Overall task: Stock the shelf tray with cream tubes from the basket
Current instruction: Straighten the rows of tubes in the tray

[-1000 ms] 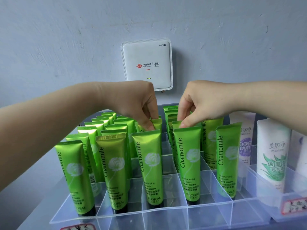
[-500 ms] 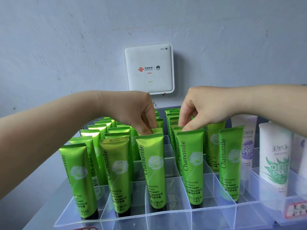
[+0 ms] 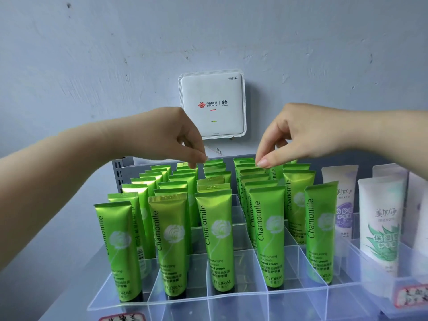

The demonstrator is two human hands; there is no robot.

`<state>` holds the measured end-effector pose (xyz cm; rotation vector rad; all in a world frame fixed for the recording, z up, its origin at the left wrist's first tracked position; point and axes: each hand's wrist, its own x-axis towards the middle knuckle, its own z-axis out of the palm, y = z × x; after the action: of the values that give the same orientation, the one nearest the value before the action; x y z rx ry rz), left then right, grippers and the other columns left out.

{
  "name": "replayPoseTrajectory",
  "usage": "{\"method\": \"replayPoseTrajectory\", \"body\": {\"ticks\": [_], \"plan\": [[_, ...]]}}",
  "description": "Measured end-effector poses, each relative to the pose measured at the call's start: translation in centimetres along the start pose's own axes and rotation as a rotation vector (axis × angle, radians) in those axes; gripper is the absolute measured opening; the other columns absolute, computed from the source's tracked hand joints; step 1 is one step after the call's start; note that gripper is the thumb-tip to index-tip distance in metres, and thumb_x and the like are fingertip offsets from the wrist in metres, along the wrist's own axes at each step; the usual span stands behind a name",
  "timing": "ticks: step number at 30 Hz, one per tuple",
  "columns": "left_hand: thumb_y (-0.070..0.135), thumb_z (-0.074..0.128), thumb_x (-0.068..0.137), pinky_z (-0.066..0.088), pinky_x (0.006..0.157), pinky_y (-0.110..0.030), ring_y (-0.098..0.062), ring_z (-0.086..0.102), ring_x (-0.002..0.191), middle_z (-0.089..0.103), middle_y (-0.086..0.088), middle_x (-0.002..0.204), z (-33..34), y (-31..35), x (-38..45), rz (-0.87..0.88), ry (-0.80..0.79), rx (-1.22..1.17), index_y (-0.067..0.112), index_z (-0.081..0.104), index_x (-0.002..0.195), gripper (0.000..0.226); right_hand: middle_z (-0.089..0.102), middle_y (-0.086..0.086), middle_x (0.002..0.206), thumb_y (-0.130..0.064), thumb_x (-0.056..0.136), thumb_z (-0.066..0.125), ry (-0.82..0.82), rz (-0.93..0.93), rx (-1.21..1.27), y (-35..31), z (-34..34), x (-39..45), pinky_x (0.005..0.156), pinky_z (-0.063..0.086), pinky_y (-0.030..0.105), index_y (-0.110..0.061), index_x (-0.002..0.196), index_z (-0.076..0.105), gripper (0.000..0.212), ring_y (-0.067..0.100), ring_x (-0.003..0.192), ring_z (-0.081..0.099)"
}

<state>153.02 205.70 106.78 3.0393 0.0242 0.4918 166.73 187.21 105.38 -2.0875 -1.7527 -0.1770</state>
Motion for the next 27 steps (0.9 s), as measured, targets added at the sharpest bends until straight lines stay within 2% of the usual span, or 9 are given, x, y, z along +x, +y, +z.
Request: {"method": "replayPoseTrajectory", "body": {"ticks": [2, 5, 8, 11, 16, 20, 23, 27], "plan": [[0.031, 0.068, 0.079, 0.034, 0.046, -0.009, -0.005, 0.042, 0.045, 0.057, 0.023, 0.047, -0.2, 0.3, -0.9, 0.021, 0.06, -0.014, 0.023, 0.074, 0.074, 0.011, 0.052, -0.018, 0.042, -0.028, 0.075, 0.074, 0.018, -0.02, 0.011, 0.0, 0.0, -0.5, 0.045, 0.031, 0.01, -0.033, 0.068, 0.07, 0.009, 0.001, 0.044, 0.043], [0.03, 0.07, 0.077, 0.034, 0.046, -0.009, -0.004, 0.043, 0.044, 0.052, 0.027, 0.043, 0.2, 1.3, -1.9, 0.055, 0.048, -0.025, 0.026, 0.072, 0.076, 0.005, 0.05, -0.018, 0.04, -0.03, 0.073, 0.075, -0.015, -0.023, -0.012, -0.5, 0.3, -1.2, 0.046, 0.03, 0.012, -0.032, 0.07, 0.07, 0.006, 0.002, 0.044, 0.043], [0.033, 0.073, 0.074, 0.035, 0.049, -0.01, -0.002, 0.045, 0.049, 0.053, 0.032, 0.049, 1.2, 1.8, -2.3, 0.087, -0.01, 0.009, 0.033, 0.071, 0.075, 0.002, 0.047, -0.023, 0.037, -0.026, 0.075, 0.075, -0.062, -0.004, -0.052, -1.0, 0.5, -1.7, 0.048, 0.033, 0.01, -0.03, 0.072, 0.069, 0.008, -0.003, 0.046, 0.047], [0.038, 0.075, 0.071, 0.036, 0.054, -0.015, -0.005, 0.045, 0.055, 0.06, 0.032, 0.061, 1.9, 1.6, -2.3, 0.094, -0.033, 0.012, 0.036, 0.071, 0.073, 0.005, 0.046, -0.024, 0.035, -0.025, 0.075, 0.076, -0.077, 0.013, -0.073, -1.2, 0.8, -2.0, 0.046, 0.032, 0.011, -0.027, 0.074, 0.069, 0.007, 0.0, 0.043, 0.046], [0.034, 0.078, 0.07, 0.035, 0.051, -0.012, -0.004, 0.046, 0.054, 0.057, 0.032, 0.055, 1.8, 1.4, -2.3, 0.078, -0.024, -0.02, 0.033, 0.071, 0.074, 0.008, 0.047, -0.024, 0.036, -0.026, 0.075, 0.076, -0.085, 0.047, -0.067, -1.0, 1.1, -2.1, 0.047, 0.033, 0.019, -0.028, 0.075, 0.069, 0.007, 0.006, 0.038, 0.04], [0.035, 0.08, 0.067, 0.035, 0.05, -0.012, -0.005, 0.044, 0.054, 0.061, 0.031, 0.06, 2.2, 1.7, -2.2, 0.076, -0.06, -0.03, 0.037, 0.069, 0.073, 0.012, 0.047, -0.025, 0.035, -0.024, 0.075, 0.077, -0.087, 0.052, -0.088, -1.1, 1.6, -2.1, 0.045, 0.033, 0.011, -0.026, 0.075, 0.069, 0.008, -0.001, 0.042, 0.047], [0.03, 0.079, 0.071, 0.035, 0.051, -0.01, 0.0, 0.046, 0.051, 0.055, 0.034, 0.053, 2.4, 1.9, -2.1, 0.071, -0.073, 0.014, 0.034, 0.07, 0.076, 0.011, 0.048, -0.026, 0.036, -0.023, 0.075, 0.077, -0.071, 0.078, -0.1, -0.9, 1.9, -2.1, 0.046, 0.034, 0.007, -0.02, 0.078, 0.072, 0.007, -0.008, 0.044, 0.05], [0.028, 0.078, 0.073, 0.036, 0.053, -0.008, 0.003, 0.048, 0.055, 0.052, 0.038, 0.051, 2.5, 2.0, -2.0, 0.056, -0.089, 0.047, 0.032, 0.07, 0.08, 0.011, 0.054, -0.016, 0.045, -0.022, 0.073, 0.078, -0.021, 0.086, -0.08, -0.8, 2.3, -2.0, 0.046, 0.034, 0.005, -0.016, 0.079, 0.075, 0.009, -0.009, 0.044, 0.05]]}}
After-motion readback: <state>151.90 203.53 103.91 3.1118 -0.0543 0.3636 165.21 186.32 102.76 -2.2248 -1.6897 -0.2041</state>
